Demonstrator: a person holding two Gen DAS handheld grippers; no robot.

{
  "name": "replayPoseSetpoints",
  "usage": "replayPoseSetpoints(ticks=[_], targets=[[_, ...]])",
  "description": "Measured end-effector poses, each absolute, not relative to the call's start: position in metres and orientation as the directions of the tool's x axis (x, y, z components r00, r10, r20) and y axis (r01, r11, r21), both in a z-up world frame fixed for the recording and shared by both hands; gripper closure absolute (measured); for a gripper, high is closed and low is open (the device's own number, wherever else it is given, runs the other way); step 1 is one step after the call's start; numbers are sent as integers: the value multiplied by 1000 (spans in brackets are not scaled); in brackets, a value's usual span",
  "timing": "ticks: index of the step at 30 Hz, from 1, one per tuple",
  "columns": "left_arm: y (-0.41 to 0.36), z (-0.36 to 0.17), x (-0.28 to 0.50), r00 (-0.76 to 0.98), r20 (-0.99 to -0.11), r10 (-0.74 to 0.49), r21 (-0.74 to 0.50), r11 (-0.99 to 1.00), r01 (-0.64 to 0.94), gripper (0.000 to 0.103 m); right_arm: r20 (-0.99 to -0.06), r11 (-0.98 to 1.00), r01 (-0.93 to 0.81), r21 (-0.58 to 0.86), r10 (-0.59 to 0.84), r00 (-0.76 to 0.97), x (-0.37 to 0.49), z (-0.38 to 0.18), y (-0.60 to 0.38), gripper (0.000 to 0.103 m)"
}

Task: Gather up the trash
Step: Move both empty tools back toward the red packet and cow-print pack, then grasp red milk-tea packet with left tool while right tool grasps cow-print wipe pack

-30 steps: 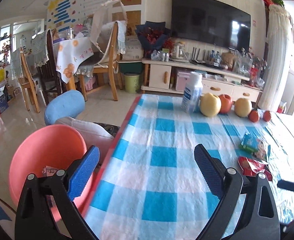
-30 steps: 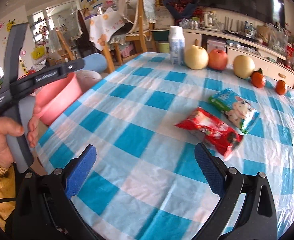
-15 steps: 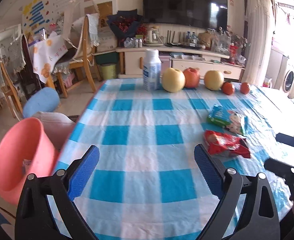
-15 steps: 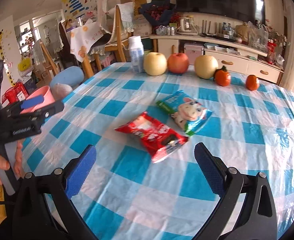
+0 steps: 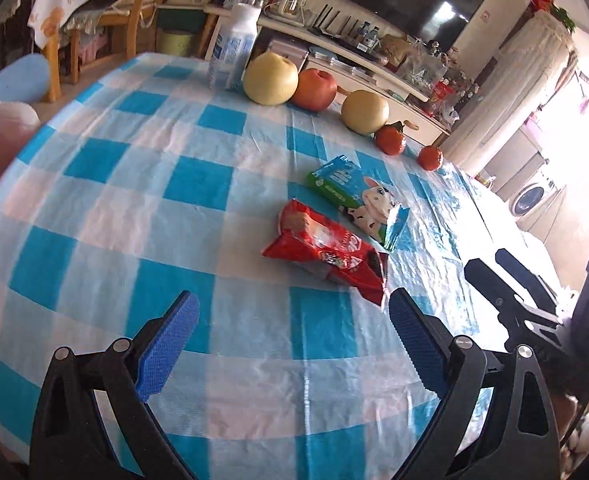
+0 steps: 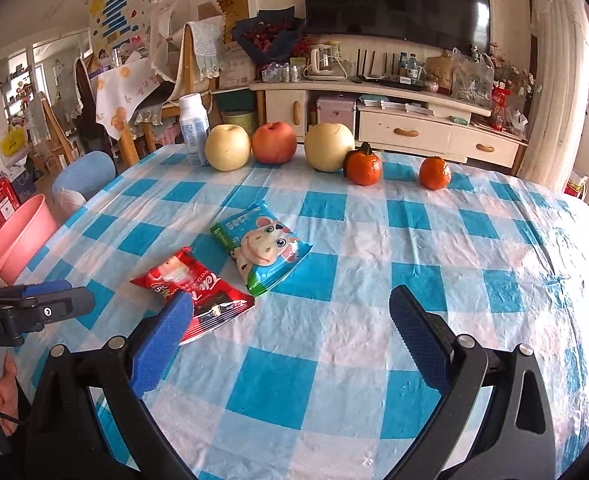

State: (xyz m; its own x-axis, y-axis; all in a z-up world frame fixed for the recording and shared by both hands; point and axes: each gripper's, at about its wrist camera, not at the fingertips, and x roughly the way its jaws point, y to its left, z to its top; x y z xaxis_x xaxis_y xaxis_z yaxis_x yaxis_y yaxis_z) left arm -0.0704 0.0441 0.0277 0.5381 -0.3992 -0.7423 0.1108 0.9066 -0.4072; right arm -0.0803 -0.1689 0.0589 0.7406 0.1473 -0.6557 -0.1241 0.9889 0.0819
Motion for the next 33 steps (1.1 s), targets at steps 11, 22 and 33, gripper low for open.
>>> replayPoseSetpoints(ticks=[11, 22, 33], targets=[[2, 0, -14, 428, -811, -399, -472, 878, -75, 8, -670, 983, -126, 135, 184, 719, -44, 46, -195, 4], [-43, -4, 21, 398, -897, -192, -240, 968, -75, 8, -686, 971, -171, 167, 239, 687, -19, 34, -199, 8], [-40, -9, 32, 452, -892, -9, 28, 997, 75, 7, -694, 955, -196, 221, 295, 657, -2, 24, -196, 18]])
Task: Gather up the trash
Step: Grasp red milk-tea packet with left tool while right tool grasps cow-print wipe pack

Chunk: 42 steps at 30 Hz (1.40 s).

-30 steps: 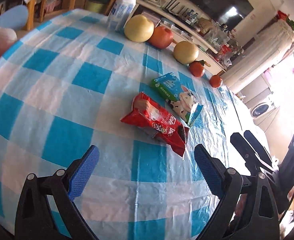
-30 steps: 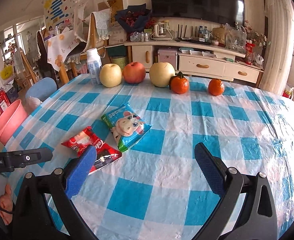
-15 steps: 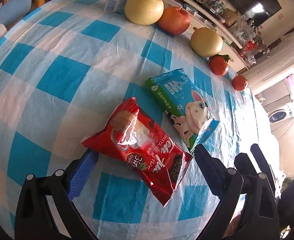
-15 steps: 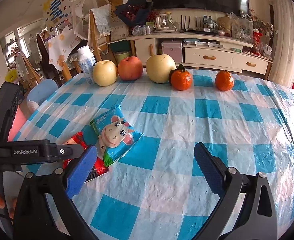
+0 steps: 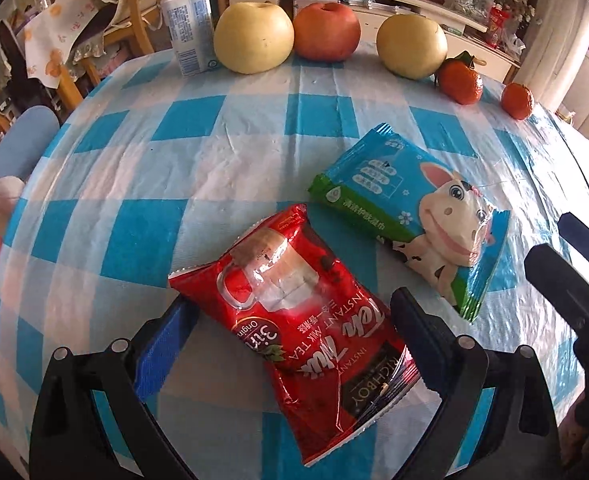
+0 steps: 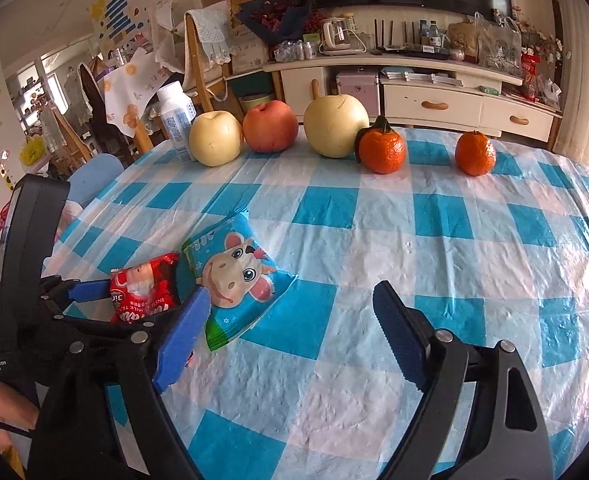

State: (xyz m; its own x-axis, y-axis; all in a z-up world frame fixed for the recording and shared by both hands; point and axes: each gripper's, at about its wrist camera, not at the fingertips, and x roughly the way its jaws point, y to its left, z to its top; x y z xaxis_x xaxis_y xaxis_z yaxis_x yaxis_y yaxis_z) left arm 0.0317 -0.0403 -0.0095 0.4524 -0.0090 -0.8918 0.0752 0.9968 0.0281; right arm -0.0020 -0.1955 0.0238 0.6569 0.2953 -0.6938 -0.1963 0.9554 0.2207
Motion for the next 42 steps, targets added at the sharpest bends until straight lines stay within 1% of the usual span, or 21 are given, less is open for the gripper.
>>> replayPoseSetpoints(ticks=[3, 5, 7, 8, 10, 15, 17, 20, 22, 23, 24, 26, 31, 32, 33, 36, 37, 38, 42], targets=[[-23, -10, 34, 464, -885, 30, 74, 994, 77, 7, -707, 945, -198, 260, 326, 628, 6, 18, -193, 18], [-7, -9, 35, 463, -886, 19, 64, 994, 83, 7, -712, 940, -201, 274, 339, 615, 10, 16, -191, 18], [3, -9, 34, 470, -882, 21, 72, 993, 90, 7, -713, 936, -210, 281, 350, 607, 14, 15, -186, 15], [7, -8, 32, 480, -877, 21, 82, 991, 107, 7, -715, 935, -215, 283, 355, 602, 16, 14, -185, 11], [10, -8, 30, 491, -871, 14, 89, 988, 129, 7, -723, 933, -223, 281, 359, 591, 21, 10, -179, 11], [19, -13, 30, 479, -877, -43, 23, 991, 130, 7, -746, 930, -262, 256, 363, 559, 31, 0, -162, 10], [19, -14, 28, 486, -872, -50, 21, 990, 140, 7, -758, 931, -274, 240, 356, 547, 35, -3, -155, 10], [18, -13, 26, 493, -868, -59, 15, 989, 144, 8, -748, 928, -290, 234, 362, 556, 38, -1, -151, 10], [17, -13, 24, 499, -864, -64, 13, 989, 149, 11, -757, 928, -295, 227, 359, 546, 42, -3, -148, 10], [16, -12, 23, 504, -861, -69, 12, 988, 155, 17, -760, 926, -301, 228, 362, 540, 44, -4, -146, 10], [16, -10, 22, 510, -857, -72, 12, 987, 160, 27, -761, 924, -308, 227, 365, 537, 46, -4, -144, 10], [16, -7, 21, 516, -854, -73, 13, 987, 160, 39, -768, 926, -314, 209, 355, 533, 48, -5, -140, 10], [18, -7, 18, 520, -849, -89, 5, 984, 177, 42, -780, 932, -320, 168, 325, 535, 51, -6, -133, 10], [18, -7, 17, 520, -849, -92, 4, 984, 179, 42, -783, 935, -318, 155, 313, 538, 51, -7, -132, 14], [18, -6, 16, 520, -849, -94, 3, 983, 182, 42, -784, 938, -316, 143, 302, 542, 51, -7, -131, 21], [20, -6, 11, 520, -848, -108, -4, 981, 196, 43, -786, 941, -321, 107, 278, 552, 49, -6, -127, 33], [22, -5, 10, 520, -847, -113, -9, 980, 198, 43, -786, 940, -327, 100, 276, 554, 48, -6, -126, 36], [24, -5, 9, 521, -845, -119, -16, 980, 199, 43, -783, 936, -339, 98, 283, 554, 47, -5, -124, 43], [31, -4, 6, 531, -834, -150, -51, 979, 196, 43, -779, 933, -353, 72, 273, 564, 44, -4, -120, 49]])
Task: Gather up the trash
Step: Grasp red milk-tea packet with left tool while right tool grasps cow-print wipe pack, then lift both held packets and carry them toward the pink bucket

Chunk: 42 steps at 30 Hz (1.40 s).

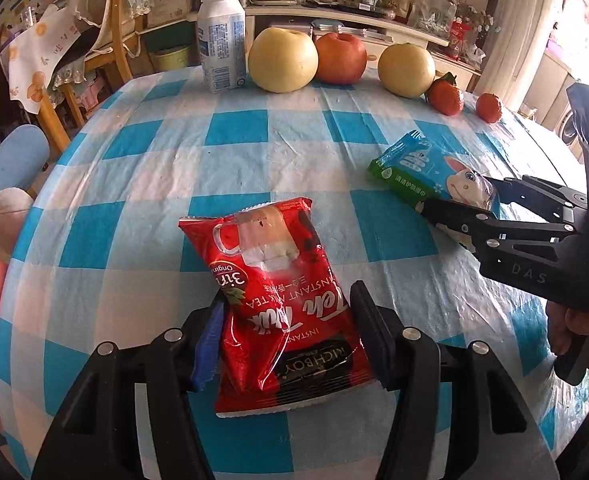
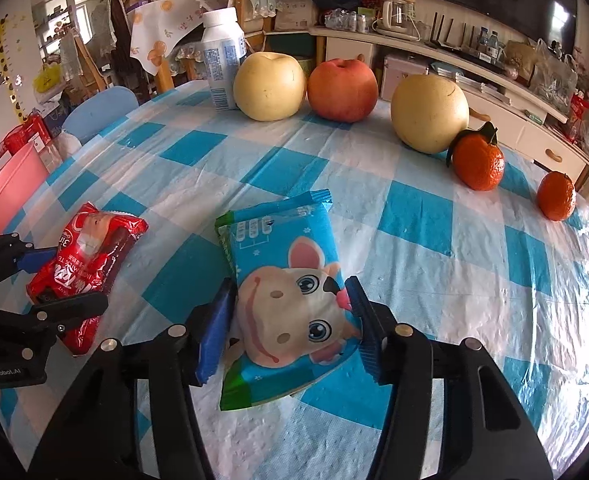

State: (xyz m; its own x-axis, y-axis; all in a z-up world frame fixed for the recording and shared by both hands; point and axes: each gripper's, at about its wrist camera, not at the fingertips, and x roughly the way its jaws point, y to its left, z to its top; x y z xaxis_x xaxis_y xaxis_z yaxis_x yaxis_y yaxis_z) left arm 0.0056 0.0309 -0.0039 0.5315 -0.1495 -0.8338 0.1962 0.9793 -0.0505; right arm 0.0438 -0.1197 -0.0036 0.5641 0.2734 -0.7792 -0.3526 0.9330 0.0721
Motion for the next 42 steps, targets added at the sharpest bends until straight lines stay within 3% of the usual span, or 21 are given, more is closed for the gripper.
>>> replayPoseSetpoints(ticks=[4, 8, 22, 27, 29, 42], targets=[[38, -1, 3, 541, -821, -182, -88, 977, 196, 44, -769, 929, -358, 93, 295, 566, 41, -2, -123, 55], [49, 5, 1, 560, -804, -202, -114, 975, 189, 51, -758, 930, -354, 95, 298, 580, 37, 1, -123, 60], [68, 4, -1, 544, -798, -257, -180, 965, 191, 58, -713, 940, -334, 67, 280, 643, 10, 11, -111, 66], [76, 6, -2, 545, -792, -273, -204, 961, 185, 68, -693, 948, -305, 93, 282, 664, 0, 15, -110, 66], [81, 7, -1, 550, -791, -268, -208, 963, 171, 83, -686, 948, -299, 106, 287, 669, -5, 17, -108, 66], [107, 20, -6, 579, -756, -305, -272, 951, 146, 90, -677, 943, -303, 136, 312, 667, -30, 30, -80, 66]])
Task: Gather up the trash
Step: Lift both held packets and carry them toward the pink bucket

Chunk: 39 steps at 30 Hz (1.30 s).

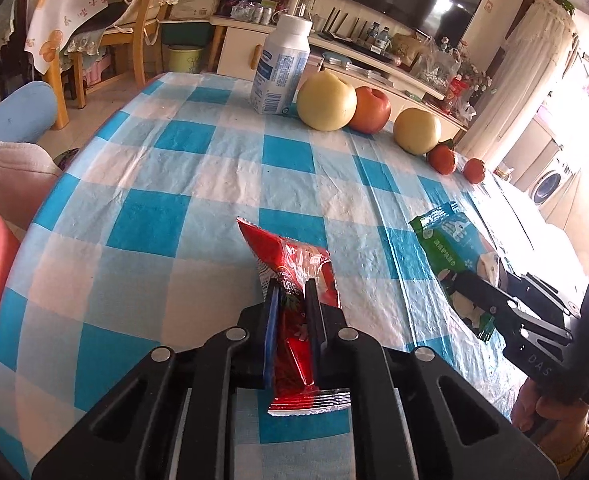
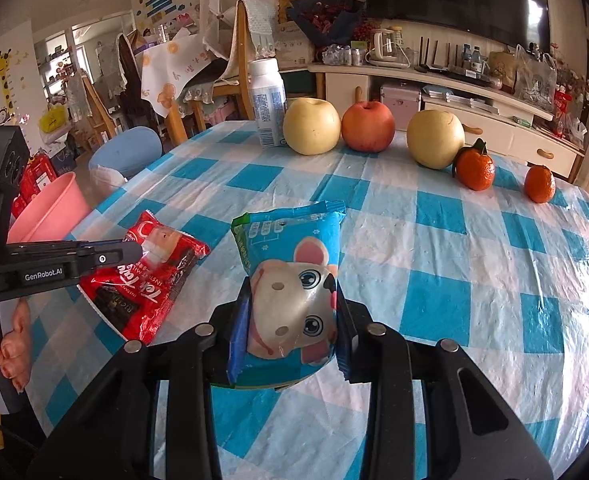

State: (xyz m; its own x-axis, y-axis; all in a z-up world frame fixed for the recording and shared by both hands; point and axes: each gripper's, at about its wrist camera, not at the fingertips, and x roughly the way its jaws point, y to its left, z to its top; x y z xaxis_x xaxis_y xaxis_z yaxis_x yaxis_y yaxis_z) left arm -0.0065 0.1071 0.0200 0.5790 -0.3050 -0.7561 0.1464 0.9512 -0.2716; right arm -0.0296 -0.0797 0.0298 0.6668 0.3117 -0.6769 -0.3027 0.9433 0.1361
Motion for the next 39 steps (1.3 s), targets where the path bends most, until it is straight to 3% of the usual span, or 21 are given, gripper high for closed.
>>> replayPoseSetpoints(ticks=[11, 17, 19, 21, 26, 29, 32, 35, 39], targets=[[137, 42, -13, 630, -701, -334, -334, 935, 123, 99, -671, 934, -311, 178, 346, 656, -47, 43, -57, 66], [135, 33, -11, 584, -752, -306, -280, 950, 137, 98, -678, 941, -299, 159, 324, 660, -53, 43, -53, 66], [125, 23, -10, 552, -782, -289, -248, 957, 150, 85, -681, 945, -293, 148, 312, 662, -54, 41, -54, 66], [111, 15, -11, 545, -799, -252, -189, 967, 169, 33, -683, 946, -286, 154, 311, 661, -54, 40, -56, 66], [87, 2, -8, 526, -830, -186, -78, 972, 221, 17, -685, 945, -281, 165, 315, 657, -54, 36, -62, 66], [85, -9, -2, 529, -838, -129, -22, 979, 204, 19, -687, 943, -283, 173, 322, 651, -54, 34, -62, 66], [86, -7, 0, 546, -830, -119, -7, 979, 204, 42, -687, 944, -281, 175, 321, 652, -53, 33, -63, 66], [95, -4, 2, 546, -825, -145, -55, 982, 179, 54, -683, 943, -280, 178, 324, 654, -53, 33, -63, 66], [104, 1, 1, 557, -814, -164, -95, 984, 151, 59, -677, 941, -285, 182, 330, 658, -54, 36, -60, 66]])
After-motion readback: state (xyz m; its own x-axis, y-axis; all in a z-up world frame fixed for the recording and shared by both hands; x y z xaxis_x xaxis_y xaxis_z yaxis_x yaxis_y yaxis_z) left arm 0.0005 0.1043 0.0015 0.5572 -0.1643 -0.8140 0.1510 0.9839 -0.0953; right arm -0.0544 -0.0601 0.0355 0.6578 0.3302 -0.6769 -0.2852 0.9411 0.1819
